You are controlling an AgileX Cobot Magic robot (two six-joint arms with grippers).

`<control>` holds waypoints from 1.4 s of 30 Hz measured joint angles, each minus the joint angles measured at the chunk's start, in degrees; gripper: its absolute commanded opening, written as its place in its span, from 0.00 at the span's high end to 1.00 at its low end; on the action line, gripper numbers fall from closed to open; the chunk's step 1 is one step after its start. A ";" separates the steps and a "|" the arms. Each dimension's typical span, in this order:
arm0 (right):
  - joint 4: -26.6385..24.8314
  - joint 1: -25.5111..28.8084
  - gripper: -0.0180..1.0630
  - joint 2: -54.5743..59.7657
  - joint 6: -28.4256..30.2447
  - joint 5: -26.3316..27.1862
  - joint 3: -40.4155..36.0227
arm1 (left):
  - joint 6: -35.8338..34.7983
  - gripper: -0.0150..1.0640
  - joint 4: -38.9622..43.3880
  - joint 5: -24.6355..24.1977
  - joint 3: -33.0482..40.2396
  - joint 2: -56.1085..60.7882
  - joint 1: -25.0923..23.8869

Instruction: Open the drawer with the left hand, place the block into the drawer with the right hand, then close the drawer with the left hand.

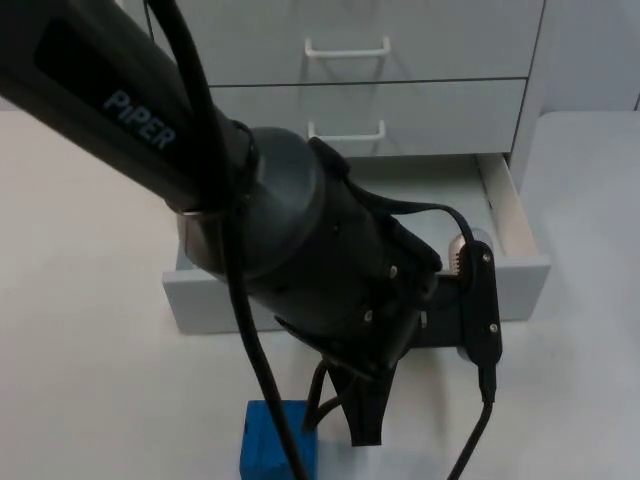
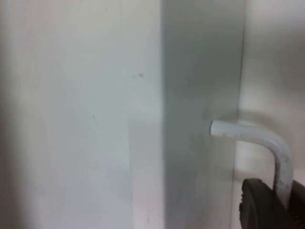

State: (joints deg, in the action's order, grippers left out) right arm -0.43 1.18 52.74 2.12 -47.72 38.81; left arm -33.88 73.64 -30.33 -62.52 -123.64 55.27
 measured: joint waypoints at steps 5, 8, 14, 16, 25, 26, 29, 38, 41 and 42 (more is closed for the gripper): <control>0.00 0.00 0.02 0.00 0.00 0.00 0.00 | 0.24 0.94 -0.36 0.57 0.00 0.00 0.00; 0.00 0.00 0.02 0.00 0.00 0.00 0.00 | 0.37 0.81 -1.05 1.13 0.00 0.04 0.00; 0.00 0.00 0.02 0.00 0.00 0.00 0.00 | 0.47 0.45 -3.07 3.09 0.47 0.04 0.00; 0.00 0.00 0.02 0.00 -0.16 0.00 0.00 | 0.50 0.41 -3.20 3.21 0.59 0.04 0.00; 0.00 0.00 0.02 0.00 -0.16 0.00 0.00 | 1.82 0.41 -3.96 3.08 0.59 0.28 0.00; 0.00 0.00 0.02 0.00 -0.16 0.00 0.00 | 2.82 0.41 -5.00 3.08 0.59 0.52 0.00; 0.00 0.00 0.02 0.00 -0.16 0.00 0.00 | 6.62 0.41 -8.94 3.19 0.59 1.01 0.00; 0.00 0.00 0.02 0.00 -0.16 0.00 0.00 | 27.08 0.41 -28.10 3.33 0.70 10.92 0.00; 0.00 0.00 0.02 0.00 -0.16 0.00 0.00 | 32.37 0.41 -34.54 3.20 0.70 13.47 0.00; 0.00 0.00 0.02 0.00 -0.16 0.00 0.00 | 35.09 0.41 -38.66 2.83 0.70 14.73 0.00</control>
State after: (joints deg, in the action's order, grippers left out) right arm -0.43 1.18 52.74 1.96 -47.72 38.81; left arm 1.21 34.98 -27.50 -61.83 -108.91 55.27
